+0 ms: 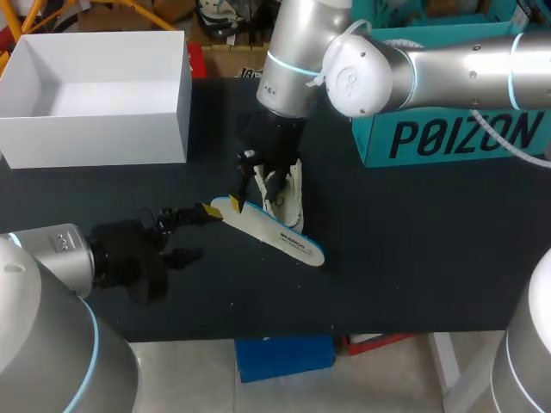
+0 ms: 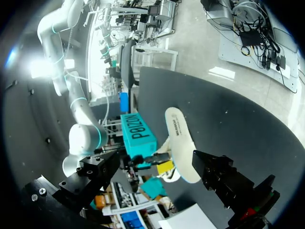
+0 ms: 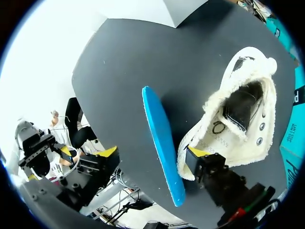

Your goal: Take the shoe out of the shoebox, open the shoe tongue, remove and reinsert the insole, then place the shoe into the shoebox

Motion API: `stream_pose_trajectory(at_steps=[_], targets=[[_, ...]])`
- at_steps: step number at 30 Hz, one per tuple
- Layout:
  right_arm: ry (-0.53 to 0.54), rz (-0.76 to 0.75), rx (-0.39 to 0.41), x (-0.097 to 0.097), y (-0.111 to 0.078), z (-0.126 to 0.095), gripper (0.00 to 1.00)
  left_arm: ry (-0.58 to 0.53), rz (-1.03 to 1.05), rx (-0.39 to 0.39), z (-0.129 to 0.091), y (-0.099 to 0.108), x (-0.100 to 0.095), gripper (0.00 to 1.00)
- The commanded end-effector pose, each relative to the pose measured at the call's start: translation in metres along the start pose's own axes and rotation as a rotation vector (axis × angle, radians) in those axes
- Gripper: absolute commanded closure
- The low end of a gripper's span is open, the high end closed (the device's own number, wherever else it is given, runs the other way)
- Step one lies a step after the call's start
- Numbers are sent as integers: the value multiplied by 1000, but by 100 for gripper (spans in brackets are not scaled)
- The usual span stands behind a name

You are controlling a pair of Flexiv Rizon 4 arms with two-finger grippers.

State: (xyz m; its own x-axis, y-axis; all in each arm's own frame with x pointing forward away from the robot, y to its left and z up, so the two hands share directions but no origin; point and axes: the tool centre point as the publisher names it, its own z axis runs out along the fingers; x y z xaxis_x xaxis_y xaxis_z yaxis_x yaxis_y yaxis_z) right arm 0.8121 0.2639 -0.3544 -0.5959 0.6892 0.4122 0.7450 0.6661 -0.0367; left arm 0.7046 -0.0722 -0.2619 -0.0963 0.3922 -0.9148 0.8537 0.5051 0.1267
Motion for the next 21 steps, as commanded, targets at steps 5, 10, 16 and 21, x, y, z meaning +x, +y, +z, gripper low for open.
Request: stream_pose_trajectory(at_steps=[5,10,16,21], targets=[[-17,2,13,4,7,17,35,0,2,-5,-1,-2,0,0],[-12,5,7,5,5,23,41,0,2,-5,-1,-2,0,0],[-2,11,1,5,4,29,49,0,2,-5,-1,-2,0,0],[2,12,-4,4,4,31,47,0,2,-5,-1,-2,0,0]])
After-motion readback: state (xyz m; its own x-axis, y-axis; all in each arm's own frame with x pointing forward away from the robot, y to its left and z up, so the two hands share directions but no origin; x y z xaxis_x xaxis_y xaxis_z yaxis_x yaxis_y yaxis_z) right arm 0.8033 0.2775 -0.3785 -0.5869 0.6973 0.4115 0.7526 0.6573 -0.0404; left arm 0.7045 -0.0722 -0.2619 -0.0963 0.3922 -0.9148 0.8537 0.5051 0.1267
